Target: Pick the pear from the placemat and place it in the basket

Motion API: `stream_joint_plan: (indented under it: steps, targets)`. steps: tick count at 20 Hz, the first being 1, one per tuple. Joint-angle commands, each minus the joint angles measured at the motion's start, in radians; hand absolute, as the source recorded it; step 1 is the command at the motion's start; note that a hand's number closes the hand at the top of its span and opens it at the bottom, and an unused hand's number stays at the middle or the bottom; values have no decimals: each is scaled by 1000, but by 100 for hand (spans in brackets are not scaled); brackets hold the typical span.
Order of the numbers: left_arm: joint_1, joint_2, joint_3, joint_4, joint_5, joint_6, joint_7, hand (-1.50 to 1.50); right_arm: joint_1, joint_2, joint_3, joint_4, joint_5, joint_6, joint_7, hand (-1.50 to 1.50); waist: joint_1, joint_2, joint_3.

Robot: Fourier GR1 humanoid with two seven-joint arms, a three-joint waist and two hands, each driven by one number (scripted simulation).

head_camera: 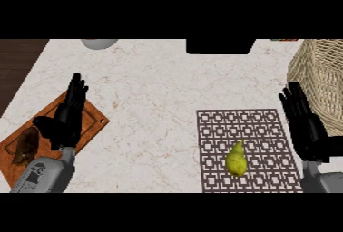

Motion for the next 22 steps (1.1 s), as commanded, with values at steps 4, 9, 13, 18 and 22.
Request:
stream_joint_plan:
  steps: [4,9,13,18,22]
  targets:
    - [-12,96,-21,63,-56,-61,90,0,14,84,-110,225,-239,309,-149,150,-19,25,-10]
    - [-2,126,-65,71,-41,-126,207,0,19,222,-70,105,-231,471,-467,150,-33,14,-9]
    - [-20,123,-54,56,-50,-137,252,0,99,306,29,-43,37,66,-449,-150,-36,9,-17]
    - [-41,144,-49,46,-44,-148,286,0,102,45,18,-12,250,-98,-178,-150,-45,9,-23]
    - [-38,165,-39,34,-45,-158,291,0,114,-224,27,-10,361,1,-4,-150,-33,7,-23]
